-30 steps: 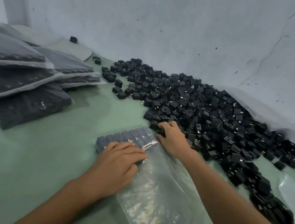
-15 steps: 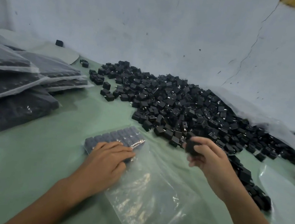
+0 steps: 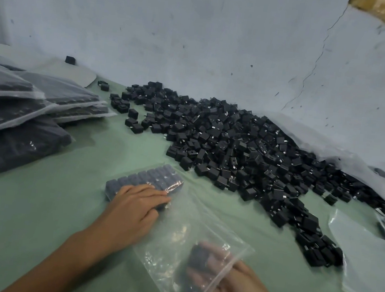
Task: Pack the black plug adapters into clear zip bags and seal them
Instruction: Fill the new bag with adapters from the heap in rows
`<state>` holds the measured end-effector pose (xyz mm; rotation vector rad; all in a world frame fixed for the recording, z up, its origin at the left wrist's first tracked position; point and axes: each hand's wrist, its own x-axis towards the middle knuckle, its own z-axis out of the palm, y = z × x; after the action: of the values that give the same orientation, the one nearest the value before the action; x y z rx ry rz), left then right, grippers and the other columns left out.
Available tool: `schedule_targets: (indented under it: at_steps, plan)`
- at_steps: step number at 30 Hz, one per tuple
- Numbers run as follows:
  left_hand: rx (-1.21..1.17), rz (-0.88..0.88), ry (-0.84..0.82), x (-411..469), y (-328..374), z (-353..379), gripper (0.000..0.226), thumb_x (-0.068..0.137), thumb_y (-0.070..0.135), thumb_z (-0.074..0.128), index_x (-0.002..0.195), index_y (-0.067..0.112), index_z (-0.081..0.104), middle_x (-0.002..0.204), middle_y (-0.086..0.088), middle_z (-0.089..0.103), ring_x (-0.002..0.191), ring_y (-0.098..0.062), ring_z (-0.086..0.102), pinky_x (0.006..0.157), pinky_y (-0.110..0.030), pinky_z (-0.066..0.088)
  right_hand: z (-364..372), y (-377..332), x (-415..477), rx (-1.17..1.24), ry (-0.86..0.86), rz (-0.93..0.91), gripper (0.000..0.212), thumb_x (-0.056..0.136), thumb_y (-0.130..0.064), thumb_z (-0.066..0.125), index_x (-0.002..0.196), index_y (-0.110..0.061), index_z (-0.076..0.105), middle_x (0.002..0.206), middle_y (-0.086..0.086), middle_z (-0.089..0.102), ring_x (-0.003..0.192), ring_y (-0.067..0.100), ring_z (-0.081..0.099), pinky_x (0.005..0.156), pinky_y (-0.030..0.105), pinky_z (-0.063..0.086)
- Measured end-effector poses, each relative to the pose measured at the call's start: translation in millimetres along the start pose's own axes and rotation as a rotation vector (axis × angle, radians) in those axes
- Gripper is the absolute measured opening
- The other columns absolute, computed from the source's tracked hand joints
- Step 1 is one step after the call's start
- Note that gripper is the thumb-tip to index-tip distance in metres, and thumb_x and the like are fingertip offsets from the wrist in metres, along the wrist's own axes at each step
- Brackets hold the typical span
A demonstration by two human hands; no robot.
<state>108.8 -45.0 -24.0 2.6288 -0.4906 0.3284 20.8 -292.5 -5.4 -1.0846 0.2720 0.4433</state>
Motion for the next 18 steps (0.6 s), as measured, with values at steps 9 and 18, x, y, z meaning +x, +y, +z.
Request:
schedule_targets:
  at_steps: [9,18]
  plan:
    - [-0.005,0.02,0.006,0.4,-0.6,-0.7,0.054,0.089,0.032,0.032,0.135,0.038,0.058,0.141,0.025,0.051,0.134,0.0,0.038,0.105,-0.016,0.013,53.8,-10.7,107.8,-0.105,0.122,-0.274,0.029,0.097,0.003,0.056,0.124,-0.006,0.056,0.111,0.013,0.065,0.095,0.022,0.069,0.078,0.031,0.059]
    - [0.04,0.056,0.041,-3.4,4.8,-3.1,0.065,0.085,0.037,0.018,0.134,0.032,0.061,0.138,0.019,0.056,0.13,-0.006,0.047,0.104,-0.021,0.019,69.6,3.1,116.1,-0.692,0.222,-0.492,0.036,0.094,0.004,0.052,0.108,-0.02,0.074,0.1,0.009,0.075,0.09,0.03,0.071,0.086,0.048,0.058]
